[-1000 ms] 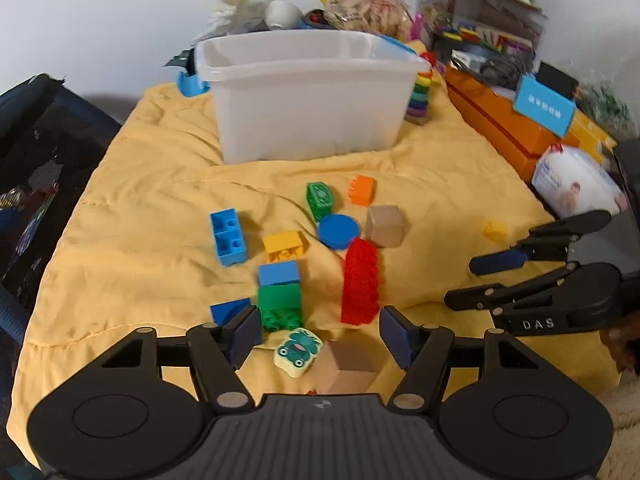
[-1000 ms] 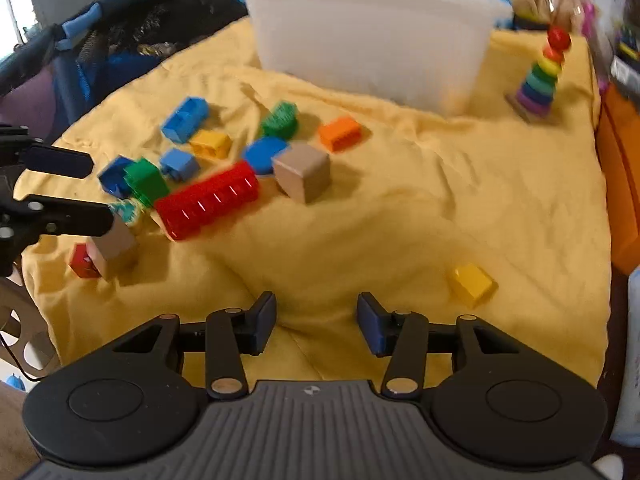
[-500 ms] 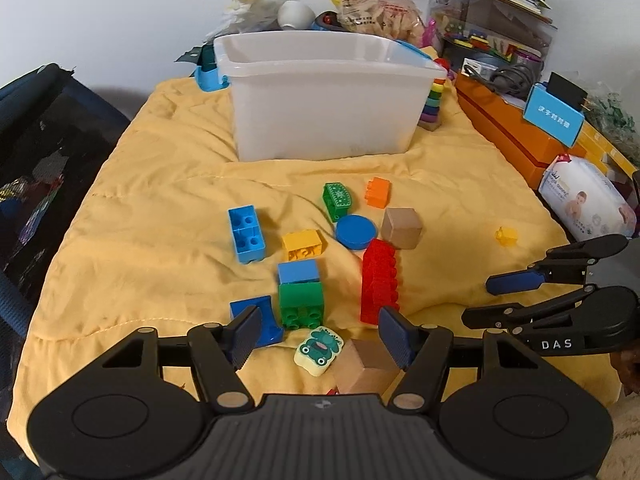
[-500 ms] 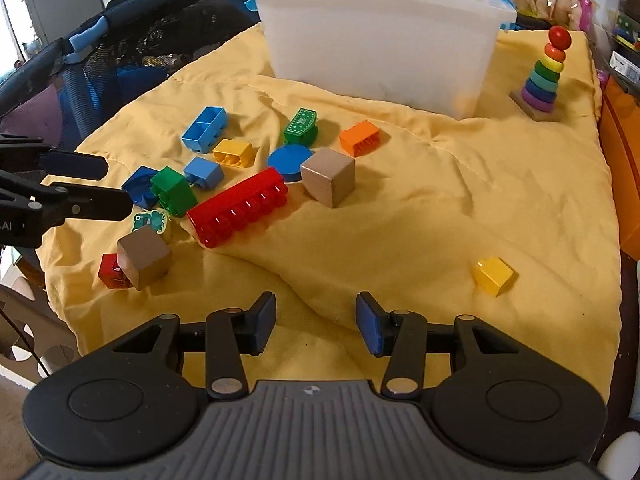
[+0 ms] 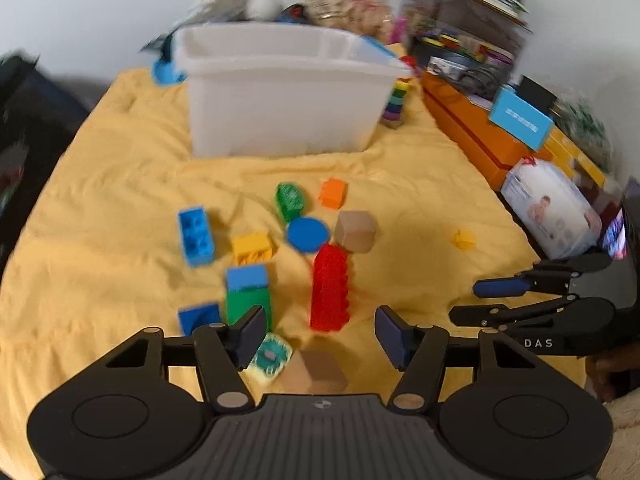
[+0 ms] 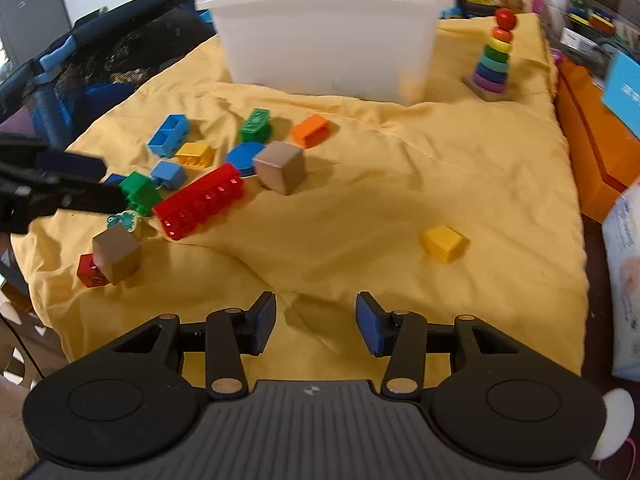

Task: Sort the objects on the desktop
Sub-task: 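Grasp the blue brick with the left tool while the right tool grasps the long red brick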

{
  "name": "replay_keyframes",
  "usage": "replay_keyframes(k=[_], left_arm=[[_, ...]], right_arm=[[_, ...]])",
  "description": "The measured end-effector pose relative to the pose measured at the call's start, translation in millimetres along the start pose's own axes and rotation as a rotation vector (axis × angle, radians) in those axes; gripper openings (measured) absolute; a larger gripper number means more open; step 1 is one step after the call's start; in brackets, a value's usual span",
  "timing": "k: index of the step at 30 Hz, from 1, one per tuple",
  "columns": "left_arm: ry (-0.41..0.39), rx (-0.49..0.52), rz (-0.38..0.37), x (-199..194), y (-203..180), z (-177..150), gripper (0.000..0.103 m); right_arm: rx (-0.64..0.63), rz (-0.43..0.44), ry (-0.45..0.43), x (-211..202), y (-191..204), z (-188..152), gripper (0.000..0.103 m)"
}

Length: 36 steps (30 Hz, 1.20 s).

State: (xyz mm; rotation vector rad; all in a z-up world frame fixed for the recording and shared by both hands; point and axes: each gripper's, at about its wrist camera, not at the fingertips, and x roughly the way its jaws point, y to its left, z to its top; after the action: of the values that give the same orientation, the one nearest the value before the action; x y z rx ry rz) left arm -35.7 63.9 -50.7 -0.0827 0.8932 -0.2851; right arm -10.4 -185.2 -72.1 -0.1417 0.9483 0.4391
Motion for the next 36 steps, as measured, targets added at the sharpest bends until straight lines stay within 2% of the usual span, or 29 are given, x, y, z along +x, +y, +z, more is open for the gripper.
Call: replay_keyframes(k=[5, 9, 11, 14, 17, 20, 24, 26, 29, 32, 36], left_arm=[[-0.006, -0.027, 0.074, -6, 9, -4, 0.064], [-0.012, -0.119, 0.139, -6, 24, -4, 0.064], [-0.028, -0.170, 0.165, -11, 35, -4, 0.064], [-0.045, -0.184, 0.192, -19, 43, -8, 0.063], [-0.040, -0.174, 0.207, -23, 46, -14, 0.063], [-0.042, -0.143, 0.215, -29, 44, -18, 0.063], [-0.040, -0.098, 0.222, -34, 45, -21, 0.063], [-0.043, -0.074, 0.218, -34, 47, -18, 0.063], [-0.058, -0.043, 0.195, -32, 49, -7, 0.063], [-0.075, -0.035, 0.160, -23, 51, 12, 0.064], [-0.070, -0.029, 0.192, 11, 51, 44, 0.064]], right_arm=[[0.085, 0.017, 0.007, 3, -13, 2, 0.048], [0.153, 0.025, -0.038, -4, -21, 14, 0.048], [0.165, 0.070, -0.044, -5, -20, 25, 0.048], [0.124, 0.131, -0.069, -5, -5, 42, 0.048], [0.228, 0.268, -0.033, 11, -1, 58, 0.047], [0.259, 0.297, 0.017, 32, 8, 68, 0.045], [0.290, 0.319, 0.130, 61, 29, 69, 0.040], [0.298, 0.340, 0.133, 72, 37, 68, 0.040], [0.213, 0.310, 0.115, 80, 57, 77, 0.037], [0.066, 0.245, 0.065, 62, 73, 78, 0.030], [-0.032, 0.150, 0.004, 27, 60, 64, 0.028]])
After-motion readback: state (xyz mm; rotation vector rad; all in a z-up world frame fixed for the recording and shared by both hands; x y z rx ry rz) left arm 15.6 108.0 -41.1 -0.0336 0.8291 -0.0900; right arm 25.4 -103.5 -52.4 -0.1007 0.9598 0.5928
